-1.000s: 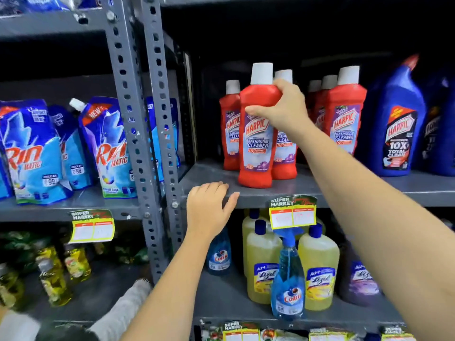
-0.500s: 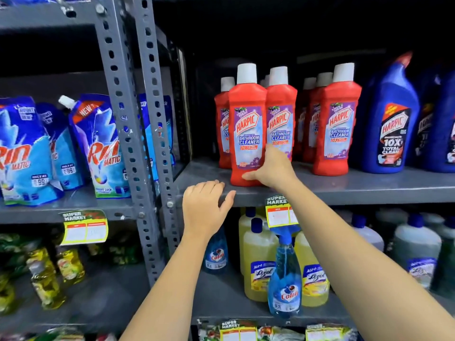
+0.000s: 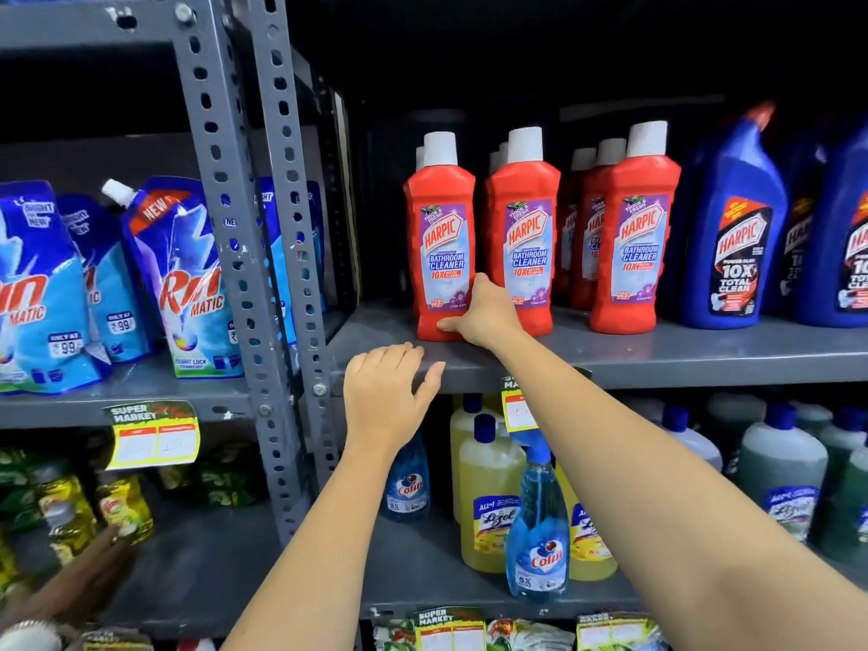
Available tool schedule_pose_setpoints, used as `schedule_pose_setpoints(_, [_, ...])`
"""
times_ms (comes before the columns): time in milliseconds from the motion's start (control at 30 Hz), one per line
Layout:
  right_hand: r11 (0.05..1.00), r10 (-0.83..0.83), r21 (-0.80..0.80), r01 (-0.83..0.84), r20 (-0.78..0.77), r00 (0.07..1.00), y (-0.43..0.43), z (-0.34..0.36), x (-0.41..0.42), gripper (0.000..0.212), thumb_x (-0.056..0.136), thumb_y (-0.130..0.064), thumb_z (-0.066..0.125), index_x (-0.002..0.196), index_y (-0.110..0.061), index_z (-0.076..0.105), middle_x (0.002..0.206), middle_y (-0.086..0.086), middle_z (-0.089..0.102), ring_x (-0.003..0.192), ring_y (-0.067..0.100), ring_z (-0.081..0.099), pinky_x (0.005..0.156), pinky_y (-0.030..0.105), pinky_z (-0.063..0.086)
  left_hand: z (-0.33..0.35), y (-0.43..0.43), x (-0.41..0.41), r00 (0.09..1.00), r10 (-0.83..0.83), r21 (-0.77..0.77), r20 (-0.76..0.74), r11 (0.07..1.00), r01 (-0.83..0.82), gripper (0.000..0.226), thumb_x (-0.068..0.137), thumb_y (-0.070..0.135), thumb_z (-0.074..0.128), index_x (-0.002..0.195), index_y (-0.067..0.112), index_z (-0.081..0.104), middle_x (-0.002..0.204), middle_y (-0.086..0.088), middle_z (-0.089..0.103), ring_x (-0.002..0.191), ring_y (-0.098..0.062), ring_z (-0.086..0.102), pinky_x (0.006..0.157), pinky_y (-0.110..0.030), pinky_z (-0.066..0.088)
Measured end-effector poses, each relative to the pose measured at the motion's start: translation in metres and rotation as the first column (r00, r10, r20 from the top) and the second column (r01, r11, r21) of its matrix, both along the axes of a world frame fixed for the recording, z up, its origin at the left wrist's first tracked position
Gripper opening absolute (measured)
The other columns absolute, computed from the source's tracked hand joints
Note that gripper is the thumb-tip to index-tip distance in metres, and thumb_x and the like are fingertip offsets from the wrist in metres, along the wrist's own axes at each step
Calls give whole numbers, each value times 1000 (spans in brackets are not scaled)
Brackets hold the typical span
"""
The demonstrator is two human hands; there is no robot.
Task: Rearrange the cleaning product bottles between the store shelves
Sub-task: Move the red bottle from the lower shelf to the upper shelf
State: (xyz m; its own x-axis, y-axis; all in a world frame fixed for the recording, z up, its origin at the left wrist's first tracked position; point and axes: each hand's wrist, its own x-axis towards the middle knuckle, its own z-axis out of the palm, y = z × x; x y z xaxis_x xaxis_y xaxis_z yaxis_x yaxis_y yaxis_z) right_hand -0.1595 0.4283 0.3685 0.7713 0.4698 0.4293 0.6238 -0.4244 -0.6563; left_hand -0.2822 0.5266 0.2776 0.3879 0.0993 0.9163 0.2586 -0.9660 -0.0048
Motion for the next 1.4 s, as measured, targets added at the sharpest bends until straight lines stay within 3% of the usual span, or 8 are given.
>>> schedule_pose_setpoints(533, [997,55,61,-55,-8,998,0,-10,5,55,81,-30,79,125,-10,51,132,10,62,120,29,59,99,41,49,-1,2,1,1000,3,-4,-3,1000,-3,42,93,48,46,97,15,72,98,-2,75,91,-19,68,80,-34,44])
schedule_pose_setpoints(1033, [980,152,141,-140,-86,985,1,-16,15,55,84,-18,76,131,-10,49,136,10,59,125,28,57,105,46,47,0,2,1,1000,4,3,-6,1000,-4,41,93,46,46,97,15,72,97,-2,75,90,-20,69,78,-35,45])
schedule_pose_setpoints(1333, [991,100,100,-90,-108,989,-11,-10,4,59,81,-29,79,129,-5,55,128,13,63,118,29,60,101,40,48,1,1,-1,999,-5,-12,-49,1000,4,39,93,45,48,99,14,72,99,-3,75,91,-21,68,78,-36,45])
schedule_pose_setpoints(1400, [981,40,189,-29,-50,998,-24,-3,-9,59,82,-31,78,129,-3,57,118,13,67,107,25,64,96,36,50,2,-1,-3,999,-18,-11,-38,1000,18,40,94,44,47,101,13,71,99,-4,75,91,-23,68,81,-37,45])
